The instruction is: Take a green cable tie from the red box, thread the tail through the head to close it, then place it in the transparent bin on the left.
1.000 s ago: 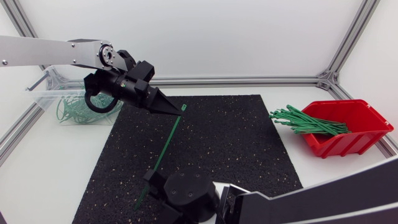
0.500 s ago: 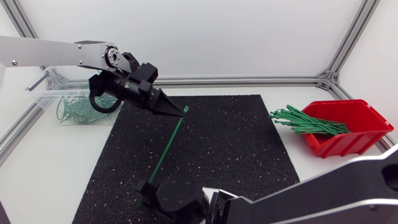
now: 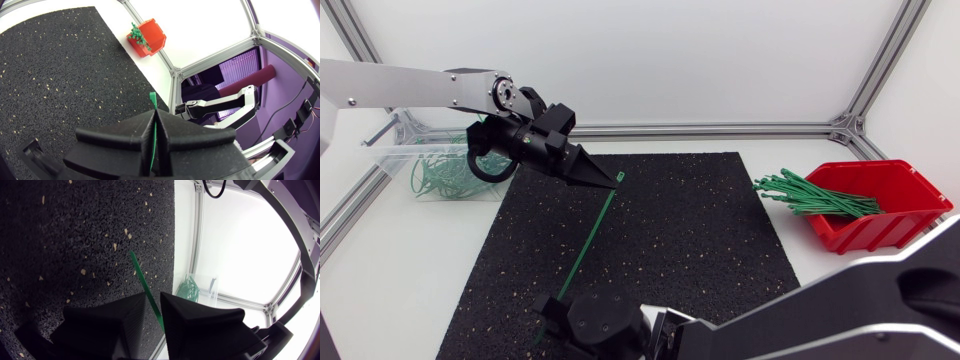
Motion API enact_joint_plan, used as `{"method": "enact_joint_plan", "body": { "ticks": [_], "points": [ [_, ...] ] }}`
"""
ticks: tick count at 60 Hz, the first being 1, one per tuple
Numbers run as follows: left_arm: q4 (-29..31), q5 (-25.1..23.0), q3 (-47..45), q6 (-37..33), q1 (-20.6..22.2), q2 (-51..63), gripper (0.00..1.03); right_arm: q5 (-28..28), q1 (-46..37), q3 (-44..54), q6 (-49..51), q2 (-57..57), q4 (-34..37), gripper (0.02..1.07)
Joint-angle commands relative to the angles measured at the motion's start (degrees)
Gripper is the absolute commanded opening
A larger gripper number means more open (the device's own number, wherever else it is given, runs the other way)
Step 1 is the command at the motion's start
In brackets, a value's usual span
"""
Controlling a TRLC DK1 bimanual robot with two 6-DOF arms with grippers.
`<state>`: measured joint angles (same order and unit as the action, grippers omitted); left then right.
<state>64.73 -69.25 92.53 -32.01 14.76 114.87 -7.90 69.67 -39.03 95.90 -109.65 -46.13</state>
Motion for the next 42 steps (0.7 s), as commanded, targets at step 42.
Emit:
{"method": "enact_joint_plan", "body": {
  "ticks": [42],
  "points": [
    [1.3,-1.0,1.0,-2.4,0.5,2.3,0.03,3.3,0.2,2.0,-1.3,-0.4,-5.5,0.2]
  ]
}}
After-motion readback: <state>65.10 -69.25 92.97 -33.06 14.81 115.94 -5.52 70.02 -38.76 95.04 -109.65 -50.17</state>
